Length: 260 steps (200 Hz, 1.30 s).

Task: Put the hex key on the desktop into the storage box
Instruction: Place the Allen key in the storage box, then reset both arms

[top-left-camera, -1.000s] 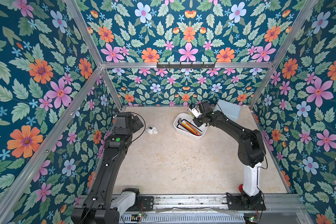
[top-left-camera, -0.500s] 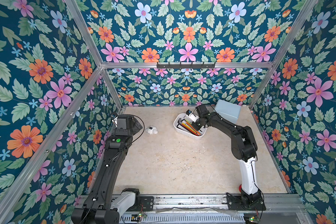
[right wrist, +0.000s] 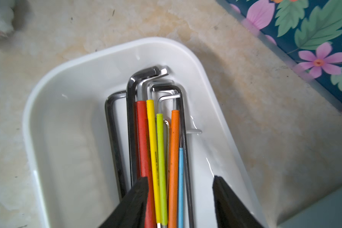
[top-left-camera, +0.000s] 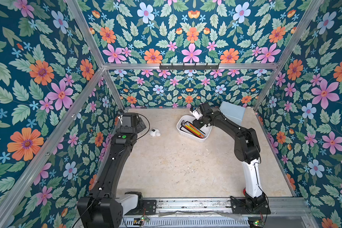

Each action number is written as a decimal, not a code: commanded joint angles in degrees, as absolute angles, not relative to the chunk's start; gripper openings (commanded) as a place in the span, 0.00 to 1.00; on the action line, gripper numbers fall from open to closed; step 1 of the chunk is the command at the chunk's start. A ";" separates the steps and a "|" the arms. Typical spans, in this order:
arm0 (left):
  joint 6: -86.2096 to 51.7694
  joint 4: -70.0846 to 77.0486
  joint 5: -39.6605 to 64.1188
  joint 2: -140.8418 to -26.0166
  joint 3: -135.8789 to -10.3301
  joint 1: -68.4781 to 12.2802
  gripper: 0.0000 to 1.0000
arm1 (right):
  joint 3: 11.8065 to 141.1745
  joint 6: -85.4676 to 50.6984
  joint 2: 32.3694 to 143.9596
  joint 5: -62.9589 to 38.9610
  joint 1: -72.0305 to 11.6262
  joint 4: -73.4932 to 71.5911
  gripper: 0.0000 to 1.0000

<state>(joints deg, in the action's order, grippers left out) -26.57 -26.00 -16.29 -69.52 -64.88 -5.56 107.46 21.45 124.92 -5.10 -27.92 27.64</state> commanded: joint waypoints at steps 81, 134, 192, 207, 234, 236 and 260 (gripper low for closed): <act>-4.13 18.34 -8.90 -73.10 -38.58 2.39 0.99 | 49.74 -1.91 76.59 18.78 -26.62 -13.80 0.99; 0.51 50.16 -8.93 -79.24 -23.99 2.73 1.00 | 31.46 -9.05 68.83 32.20 -14.42 -26.78 0.99; 0.21 44.36 -6.50 -79.96 -26.71 3.25 1.00 | 20.97 -3.73 71.48 30.93 -8.97 -43.01 0.99; 1.97 40.83 -6.37 -79.72 -27.68 3.33 1.00 | 17.36 -2.41 72.65 29.58 -8.38 -50.38 0.99; 2.25 45.41 -6.46 -78.41 -22.22 3.39 1.00 | 14.61 -1.34 76.82 27.95 -7.56 -58.76 0.99; 2.17 46.31 -6.56 -78.40 -21.66 3.42 1.00 | 14.51 -1.21 77.23 27.82 -7.56 -59.45 0.99; 1.51 52.90 -6.89 -82.13 -19.46 3.61 1.00 | 13.32 0.04 81.31 27.09 -7.40 -65.85 0.99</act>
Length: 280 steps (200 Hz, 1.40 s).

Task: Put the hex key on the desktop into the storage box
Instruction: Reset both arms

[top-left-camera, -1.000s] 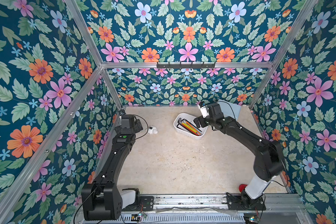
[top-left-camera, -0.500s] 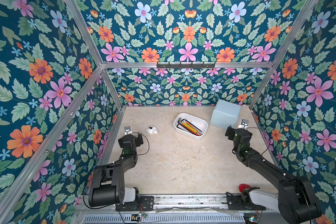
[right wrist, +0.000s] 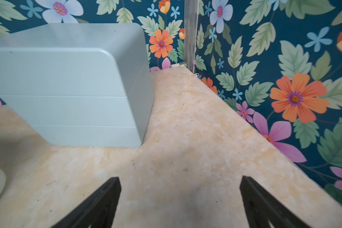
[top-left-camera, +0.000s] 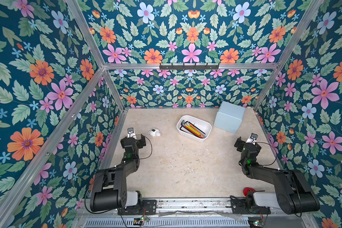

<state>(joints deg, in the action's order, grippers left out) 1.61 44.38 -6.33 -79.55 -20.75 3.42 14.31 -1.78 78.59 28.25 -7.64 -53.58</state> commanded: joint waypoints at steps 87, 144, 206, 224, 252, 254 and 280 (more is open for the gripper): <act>0.99 52.75 -4.86 -82.82 -20.07 5.03 1.00 | 7.28 -2.75 83.67 12.97 -0.45 -78.67 0.99; 0.79 51.94 -5.19 -83.15 -20.54 5.12 0.99 | 7.64 -3.06 82.48 13.19 -0.46 -75.85 0.99; 3.12 49.18 1.78 -84.03 -22.42 5.63 0.99 | 7.45 -2.92 83.14 13.18 -0.49 -77.61 0.99; 3.84 54.46 3.50 -81.24 -18.02 5.45 1.00 | 7.39 -2.90 83.14 13.17 -0.45 -77.61 0.99; 4.53 54.37 5.37 -80.85 -17.85 5.58 0.99 | 7.45 -2.90 83.14 13.10 -0.49 -77.61 0.99; 4.54 54.20 5.41 -80.92 -17.98 5.57 0.99 | 7.42 -2.90 83.14 13.12 -0.49 -77.61 0.99; 4.90 53.45 6.76 -80.36 -18.18 5.72 0.99 | 7.38 -2.90 83.14 13.13 -0.50 -77.69 0.99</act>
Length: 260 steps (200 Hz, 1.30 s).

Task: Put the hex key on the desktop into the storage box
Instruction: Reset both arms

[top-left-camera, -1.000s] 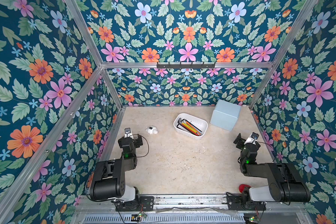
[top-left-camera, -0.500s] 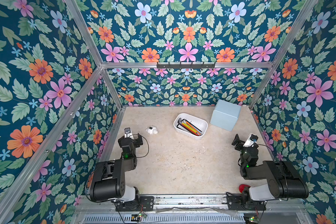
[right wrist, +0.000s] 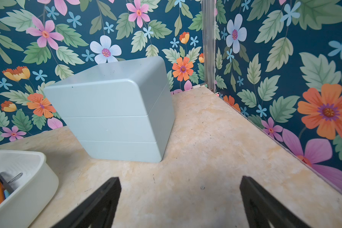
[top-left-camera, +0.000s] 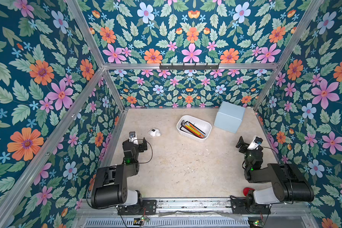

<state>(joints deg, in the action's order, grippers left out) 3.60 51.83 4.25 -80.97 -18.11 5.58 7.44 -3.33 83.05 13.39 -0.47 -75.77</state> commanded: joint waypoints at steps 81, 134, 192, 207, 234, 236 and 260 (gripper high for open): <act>0.76 48.76 6.72 -76.21 -19.54 5.81 1.00 | 7.39 -2.95 83.12 13.09 -0.47 -77.62 0.99; -2.64 64.97 7.74 -87.34 -16.90 4.60 1.00 | 7.41 -2.90 83.14 13.09 -0.45 -77.59 0.99; -0.37 70.21 1.09 -92.04 -16.73 1.10 1.00 | 7.40 -2.90 83.14 13.08 -0.44 -77.64 0.99; -0.46 68.33 0.96 -91.61 -16.97 0.88 0.99 | 7.43 -2.90 83.14 13.09 -0.46 -77.60 0.99; -0.40 68.29 0.79 -91.53 -17.02 0.88 1.00 | 7.39 -2.94 83.14 13.09 -0.49 -77.50 0.99; -0.39 68.36 0.79 -91.57 -16.98 0.88 1.00 | 7.38 -2.96 83.14 13.09 -0.47 -77.52 0.99; -0.39 68.29 0.79 -91.50 -16.96 0.78 1.00 | 7.40 -2.90 83.14 13.06 -0.47 -77.59 0.99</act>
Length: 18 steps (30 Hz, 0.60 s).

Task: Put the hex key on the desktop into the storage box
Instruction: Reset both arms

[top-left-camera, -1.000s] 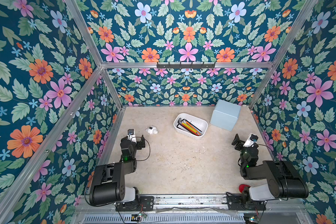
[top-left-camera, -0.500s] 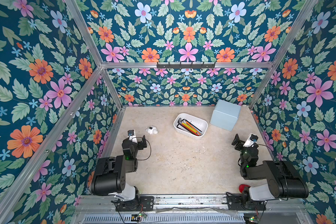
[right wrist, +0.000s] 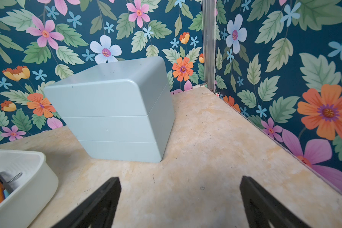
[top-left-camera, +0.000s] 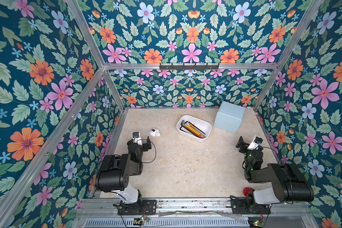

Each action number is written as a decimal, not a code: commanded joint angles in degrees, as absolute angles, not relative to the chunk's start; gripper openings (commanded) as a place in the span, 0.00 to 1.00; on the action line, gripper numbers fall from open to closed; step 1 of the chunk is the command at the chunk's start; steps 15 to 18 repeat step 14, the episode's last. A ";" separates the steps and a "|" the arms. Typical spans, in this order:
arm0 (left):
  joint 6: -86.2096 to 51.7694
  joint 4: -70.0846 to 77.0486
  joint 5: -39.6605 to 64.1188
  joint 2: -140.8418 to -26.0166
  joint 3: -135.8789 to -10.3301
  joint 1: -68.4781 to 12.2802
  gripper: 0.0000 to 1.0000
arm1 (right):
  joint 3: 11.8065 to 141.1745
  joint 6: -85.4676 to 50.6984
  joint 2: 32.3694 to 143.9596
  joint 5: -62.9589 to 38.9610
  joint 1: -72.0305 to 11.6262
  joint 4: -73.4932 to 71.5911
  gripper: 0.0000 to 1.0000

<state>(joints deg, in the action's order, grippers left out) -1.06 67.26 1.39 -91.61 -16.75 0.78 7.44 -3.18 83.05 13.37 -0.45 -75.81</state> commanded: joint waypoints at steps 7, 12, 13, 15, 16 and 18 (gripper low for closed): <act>-0.20 68.29 0.62 -91.58 -17.05 0.67 0.99 | 7.45 -2.90 83.14 13.09 -0.51 -77.57 0.99; -0.22 68.11 0.53 -91.58 -17.14 0.62 0.99 | 7.39 -2.90 83.14 13.09 -0.48 -77.53 0.99; -0.19 68.12 0.44 -91.58 -17.11 0.57 1.00 | 7.40 -2.90 83.14 13.08 -0.47 -77.54 0.99; -0.22 68.12 0.44 -91.58 -17.14 0.60 1.00 | 7.46 -2.90 83.12 13.06 -0.48 -77.53 0.99; -0.22 68.12 0.44 -91.58 -17.14 0.60 1.00 | 7.46 -2.90 83.12 13.06 -0.48 -77.53 0.99; -0.22 68.12 0.44 -91.58 -17.14 0.60 1.00 | 7.46 -2.90 83.12 13.06 -0.48 -77.53 0.99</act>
